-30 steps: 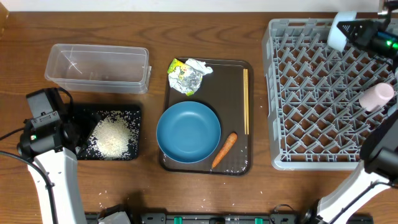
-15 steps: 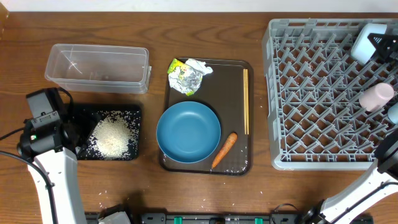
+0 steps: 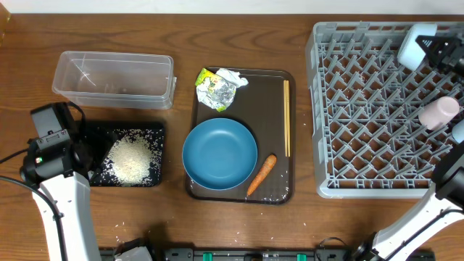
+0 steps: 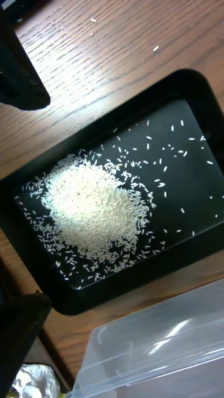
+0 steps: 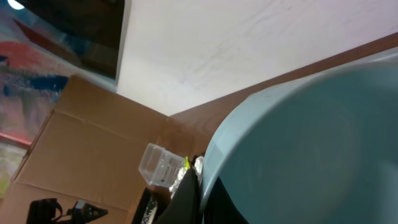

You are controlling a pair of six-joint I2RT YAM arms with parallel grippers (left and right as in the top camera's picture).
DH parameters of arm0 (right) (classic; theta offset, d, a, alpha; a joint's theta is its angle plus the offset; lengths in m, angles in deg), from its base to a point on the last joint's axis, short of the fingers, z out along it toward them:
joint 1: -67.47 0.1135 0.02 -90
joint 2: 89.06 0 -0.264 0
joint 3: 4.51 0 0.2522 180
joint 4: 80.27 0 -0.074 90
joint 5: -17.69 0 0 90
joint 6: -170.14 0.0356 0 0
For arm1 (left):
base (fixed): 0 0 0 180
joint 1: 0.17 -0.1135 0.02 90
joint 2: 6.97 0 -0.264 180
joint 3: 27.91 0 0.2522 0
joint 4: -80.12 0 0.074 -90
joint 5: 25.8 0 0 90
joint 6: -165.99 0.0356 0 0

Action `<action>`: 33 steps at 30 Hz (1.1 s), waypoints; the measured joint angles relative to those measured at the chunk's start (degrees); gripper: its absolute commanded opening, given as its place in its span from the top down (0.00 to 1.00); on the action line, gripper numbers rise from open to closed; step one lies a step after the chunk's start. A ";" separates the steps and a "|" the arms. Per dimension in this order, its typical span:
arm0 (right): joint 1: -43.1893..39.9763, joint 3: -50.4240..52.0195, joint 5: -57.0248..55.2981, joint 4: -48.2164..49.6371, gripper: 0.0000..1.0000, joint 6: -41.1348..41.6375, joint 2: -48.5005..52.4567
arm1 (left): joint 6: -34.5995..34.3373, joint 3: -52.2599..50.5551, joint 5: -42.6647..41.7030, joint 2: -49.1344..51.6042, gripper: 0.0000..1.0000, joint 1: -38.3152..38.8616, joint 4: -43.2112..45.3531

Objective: Sort waste into correct bins and load items into the dishwasher rack
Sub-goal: 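Carry the light-blue bowl to the rack's back corner and release it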

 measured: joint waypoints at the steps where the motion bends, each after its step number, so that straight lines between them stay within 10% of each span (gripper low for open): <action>1: 0.31 0.00 -0.09 0.04 0.99 -0.20 0.22 | 0.00 0.00 0.00 0.00 0.04 0.00 0.00; 18: -1.31 0.00 -1.33 1.68 0.96 0.76 5.38 | 0.00 0.00 0.00 0.00 0.04 0.00 0.00; 29: -6.40 0.00 -1.33 1.38 0.70 3.26 5.44 | 0.00 0.00 0.00 0.00 0.04 0.00 0.00; 33: -7.10 0.13 -4.61 -1.77 0.42 4.13 3.69 | 0.00 0.00 0.00 0.00 0.04 0.00 0.00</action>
